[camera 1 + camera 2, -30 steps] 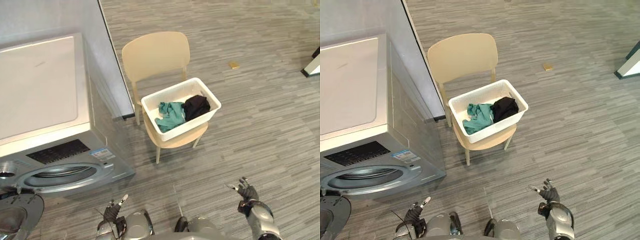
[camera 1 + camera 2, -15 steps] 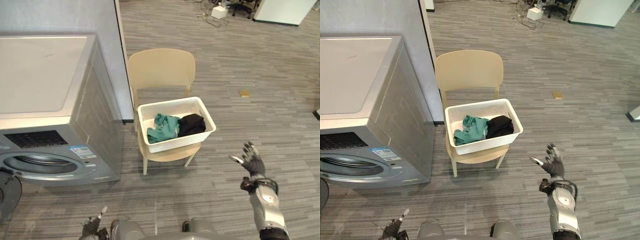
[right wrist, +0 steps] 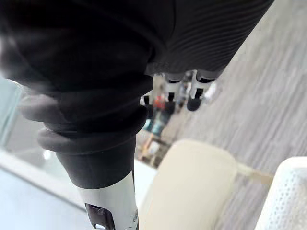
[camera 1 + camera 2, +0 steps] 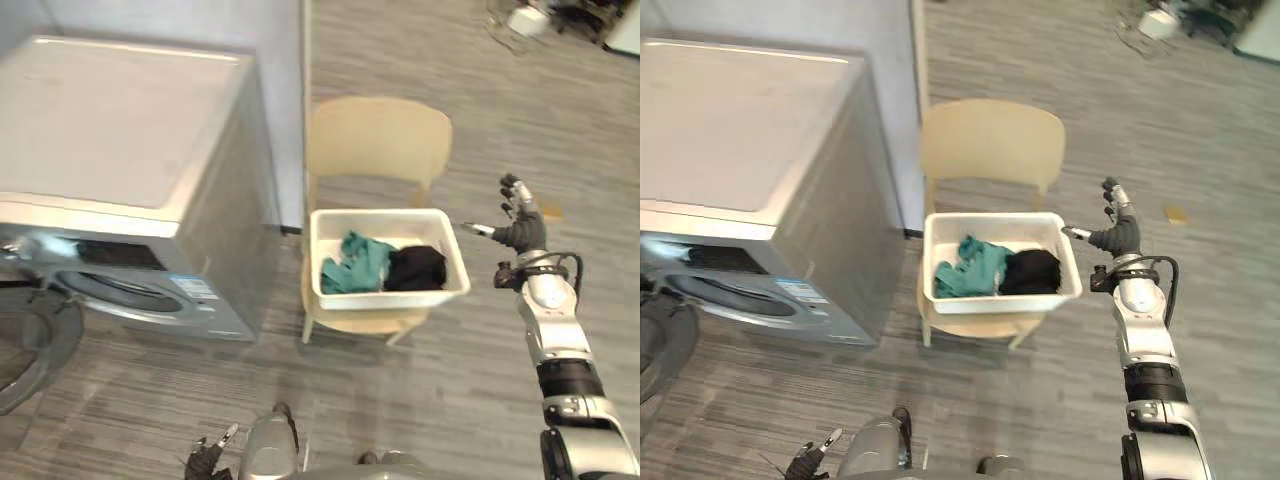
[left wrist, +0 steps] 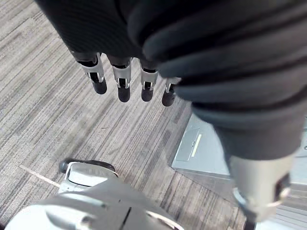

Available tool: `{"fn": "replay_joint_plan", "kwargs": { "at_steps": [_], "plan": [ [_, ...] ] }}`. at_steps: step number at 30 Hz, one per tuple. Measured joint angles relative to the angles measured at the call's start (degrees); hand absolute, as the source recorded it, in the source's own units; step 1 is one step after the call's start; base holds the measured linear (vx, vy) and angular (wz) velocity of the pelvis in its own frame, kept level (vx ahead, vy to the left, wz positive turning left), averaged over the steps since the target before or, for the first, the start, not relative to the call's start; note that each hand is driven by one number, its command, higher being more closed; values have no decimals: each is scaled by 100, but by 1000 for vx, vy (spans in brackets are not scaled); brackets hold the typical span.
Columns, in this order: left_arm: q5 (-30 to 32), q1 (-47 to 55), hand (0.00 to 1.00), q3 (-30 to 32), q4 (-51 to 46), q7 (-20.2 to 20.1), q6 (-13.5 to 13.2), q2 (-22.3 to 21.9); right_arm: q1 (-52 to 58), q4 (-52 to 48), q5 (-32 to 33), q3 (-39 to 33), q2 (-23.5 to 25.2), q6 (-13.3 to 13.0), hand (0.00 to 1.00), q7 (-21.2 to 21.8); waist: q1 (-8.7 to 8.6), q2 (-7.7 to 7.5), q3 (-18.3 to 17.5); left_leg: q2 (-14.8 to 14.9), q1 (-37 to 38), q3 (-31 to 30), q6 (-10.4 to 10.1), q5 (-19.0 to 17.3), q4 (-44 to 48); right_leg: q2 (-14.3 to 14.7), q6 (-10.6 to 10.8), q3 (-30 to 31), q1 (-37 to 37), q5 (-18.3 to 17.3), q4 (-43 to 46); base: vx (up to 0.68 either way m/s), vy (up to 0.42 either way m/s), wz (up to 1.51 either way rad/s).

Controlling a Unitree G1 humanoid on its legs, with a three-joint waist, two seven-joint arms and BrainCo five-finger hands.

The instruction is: Pick up the laundry basket with both hands and put the clothes into the washing machine.

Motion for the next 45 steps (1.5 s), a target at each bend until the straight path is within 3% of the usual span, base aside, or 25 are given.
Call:
{"fn": "replay_joint_plan", "kwargs": {
  "at_steps": [2,3,5,6,7,8,11,12,17,19,26,30,38,41,45],
  "plan": [
    [37,-3,0,-161,-21,-7,7,42,-228,388,-395,243,-98,3,0,5,32,87,7,-27,14,-244,47,68,-228,-128,-56,-97,-420,-81,744,88,28,76],
    [43,-31,0,-237,13,-63,9,-6,-334,722,-707,475,-251,9,0,24,141,210,17,-9,24,-393,11,91,-255,-361,-38,-289,-586,-348,846,97,-3,47],
    [37,-31,0,-323,13,-108,1,11,-396,973,-936,750,-319,27,0,31,279,256,43,-8,60,-438,-33,118,-240,-599,11,-345,-639,-336,650,95,-67,34],
    [36,-39,0,-321,9,-112,-12,30,-456,1146,-1020,1049,-317,38,0,36,383,236,57,-13,65,-464,-79,146,-220,-708,202,-351,-687,-190,233,57,-224,26],
    [40,-61,0,-311,10,-110,-24,140,-583,1301,-1090,1380,-316,46,0,64,455,159,104,-38,19,-491,-138,176,-173,-770,209,-343,-739,382,-225,40,-274,38],
    [41,-112,0,-312,38,-109,-21,144,-639,1333,-1121,1518,-332,58,0,100,431,192,147,-12,-40,-572,-175,194,-127,-738,477,-357,-777,460,-178,9,-294,39],
    [27,-55,0,-119,52,-108,-18,61,-863,1411,-1248,2023,-335,68,0,292,559,324,156,432,-210,-740,-559,448,-460,-186,222,-555,-791,633,-606,-13,-241,8],
    [20,-54,0,58,57,-105,-17,63,-867,1411,-1360,2088,-356,68,0,325,591,272,190,564,-214,-796,-643,565,-688,0,121,-640,-782,712,-801,-17,-210,3],
    [-28,-101,0,485,57,-102,-19,85,-1221,1596,-1490,2532,-367,72,0,426,622,-34,460,840,-257,-870,-800,732,-922,360,-32,-674,-783,928,-1168,-16,-110,-6],
    [-58,-184,0,608,21,-94,-26,103,-1526,1774,-1568,2707,-366,69,0,426,671,-77,556,857,-324,-876,-808,737,-899,404,-32,-672,-790,995,-1305,-38,-9,-8],
    [-739,-677,0,754,-288,24,-169,107,-2709,2493,-1760,2967,-301,146,0,365,1110,-84,1135,956,-851,-971,-819,800,-721,550,-83,-699,-1061,1264,-1588,-71,17,1],
    [-1053,-776,0,508,-531,53,-228,71,-3008,2822,-1876,2970,-143,259,0,250,1230,-74,1246,950,-1123,-1100,-816,831,-654,558,-84,-851,-1223,1291,-1578,-28,33,11],
    [-1382,-1013,0,19,-914,34,-287,-136,-3453,3310,-1941,3143,-15,474,0,121,1259,-23,1439,949,-1568,-1255,-818,832,-514,564,-78,-1021,-1532,1283,-1460,-9,40,7],
    [-1524,-1015,0,-214,-1212,21,-289,-208,-3513,3385,-2109,3260,-22,508,0,112,1325,93,1574,961,-1765,-1279,-819,832,-411,551,-60,-1106,-1714,1268,-1336,-11,39,0],
    [-2487,-1001,0,-522,-1695,-130,-437,-280,-3529,3615,-2526,3605,-158,585,0,33,1427,297,1699,959,-2001,-1340,-820,863,-379,537,-61,-1186,-1933,1268,-1248,-16,48,1]
  ]
}}
